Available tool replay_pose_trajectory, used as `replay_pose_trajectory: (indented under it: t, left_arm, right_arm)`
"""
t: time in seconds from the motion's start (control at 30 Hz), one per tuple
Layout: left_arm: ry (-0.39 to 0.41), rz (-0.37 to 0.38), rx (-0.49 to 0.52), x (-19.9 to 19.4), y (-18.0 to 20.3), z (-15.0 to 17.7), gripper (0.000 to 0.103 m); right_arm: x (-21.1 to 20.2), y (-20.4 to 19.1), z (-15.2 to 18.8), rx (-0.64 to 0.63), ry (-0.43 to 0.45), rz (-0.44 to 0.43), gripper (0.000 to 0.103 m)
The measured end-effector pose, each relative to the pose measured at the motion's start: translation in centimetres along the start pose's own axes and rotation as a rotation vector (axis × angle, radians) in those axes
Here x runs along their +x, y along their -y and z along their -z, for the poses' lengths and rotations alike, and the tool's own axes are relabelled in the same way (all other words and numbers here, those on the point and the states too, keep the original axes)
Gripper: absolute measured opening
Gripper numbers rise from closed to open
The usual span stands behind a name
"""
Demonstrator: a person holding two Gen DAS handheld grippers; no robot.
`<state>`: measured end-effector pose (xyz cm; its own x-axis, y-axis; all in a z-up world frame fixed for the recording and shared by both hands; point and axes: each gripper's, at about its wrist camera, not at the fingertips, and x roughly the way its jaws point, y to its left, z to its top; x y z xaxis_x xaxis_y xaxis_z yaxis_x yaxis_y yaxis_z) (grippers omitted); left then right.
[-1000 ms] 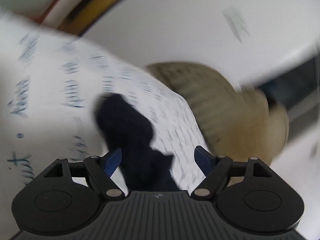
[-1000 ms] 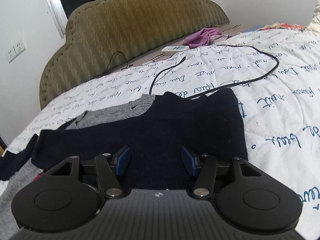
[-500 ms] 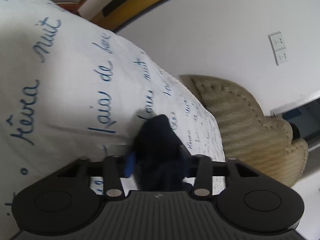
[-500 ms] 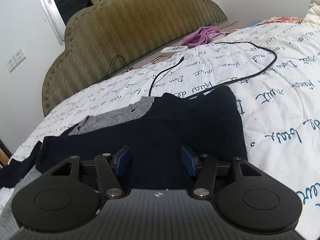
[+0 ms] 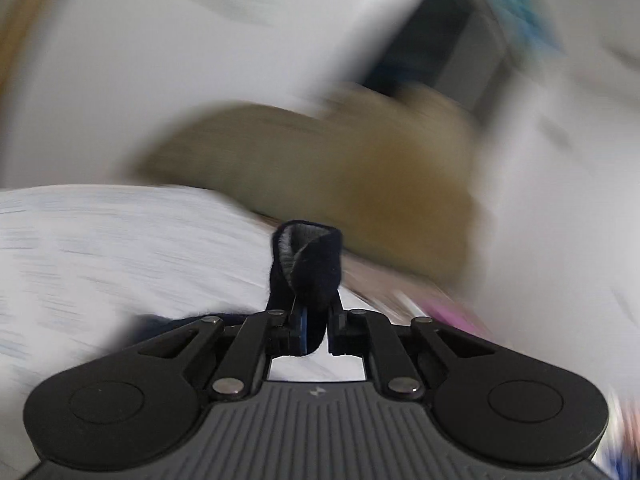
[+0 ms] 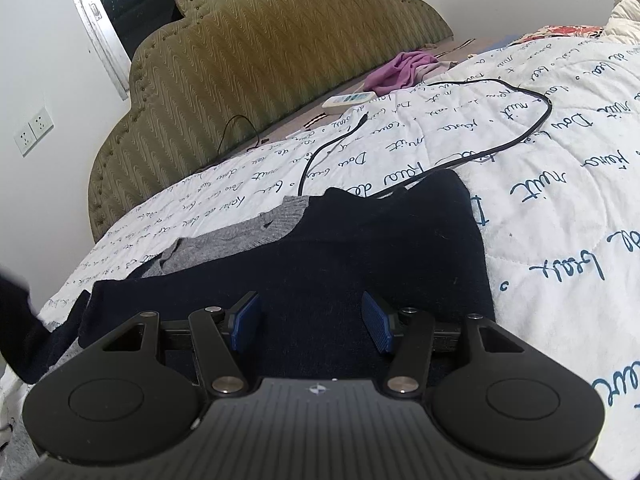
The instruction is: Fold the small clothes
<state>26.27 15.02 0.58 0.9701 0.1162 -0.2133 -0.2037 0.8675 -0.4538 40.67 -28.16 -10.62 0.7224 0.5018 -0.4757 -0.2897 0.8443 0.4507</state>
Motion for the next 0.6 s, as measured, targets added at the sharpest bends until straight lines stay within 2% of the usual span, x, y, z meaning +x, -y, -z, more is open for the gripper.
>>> replay_pose_trajectory:
  t: [0.03,0.07,0.1,0.17,0.2,0.23,0.27,0.3,0.33,0.37,0.4,0.47,0.5,0.53,0.6]
  left_arm:
    - [-0.070,0.078,0.079,0.4,3.2,2.1,0.008]
    - [-0.185,0.145,0.182,1.3,6.3,4.6,0.009]
    - [-0.302,0.176,0.280,2.4,8.8,7.4,0.009]
    - [-0.488,0.194,0.402,4.3,11.4,12.0,0.010]
    - [-0.567,0.178,0.449,5.1,12.0,13.7,0.012]
    - [-0.588,0.156,0.492,5.3,12.4,14.6,0.012]
    - [-0.555,0.168,0.536,4.6,12.7,14.7,0.019]
    - [-0.571,0.196,0.567,4.2,13.0,14.6,0.040]
    - [-0.605,0.234,0.575,3.8,13.0,14.3,0.055]
    - [-0.610,0.271,0.567,3.2,12.8,13.7,0.081]
    - [-0.559,0.293,0.568,2.0,12.3,13.2,0.090]
    - [-0.390,0.330,0.587,-1.3,11.3,12.5,0.090]
    - [-0.348,0.352,0.566,-2.1,10.5,12.0,0.090]
    - [-0.330,0.358,0.510,-2.7,9.5,11.4,0.090]
    - [-0.343,0.307,0.327,-2.5,7.1,10.6,0.090]
  right_arm:
    - [0.0,0.1,0.0,0.005,0.000,-0.004,0.059]
    - [-0.1,0.2,0.0,0.011,0.001,-0.008,0.059]
    - [-0.1,0.3,0.0,0.016,0.002,-0.011,0.059]
    - [-0.1,0.4,0.0,0.022,0.001,-0.017,0.059]
    - [-0.1,0.4,0.0,0.025,0.001,-0.019,0.059]
    - [-0.2,0.5,0.0,0.027,0.002,-0.020,0.059]
    - [-0.2,0.5,0.0,0.027,0.001,-0.021,0.059]
    - [-0.2,0.5,0.0,0.028,0.001,-0.023,0.059]
    - [-0.2,0.6,0.0,0.031,0.000,-0.026,0.060]
    - [-0.2,0.7,-0.1,0.039,0.000,-0.032,0.060]
    - [-0.3,0.9,-0.1,0.049,0.001,-0.039,0.060]
    - [-0.3,1.1,-0.1,0.061,0.002,-0.048,0.060]
    - [-0.4,1.1,-0.1,0.060,0.001,-0.047,0.060]
    - [-0.3,0.9,-0.1,0.053,-0.002,-0.043,0.060]
    - [-0.2,0.3,-0.4,0.022,-0.022,-0.035,0.064]
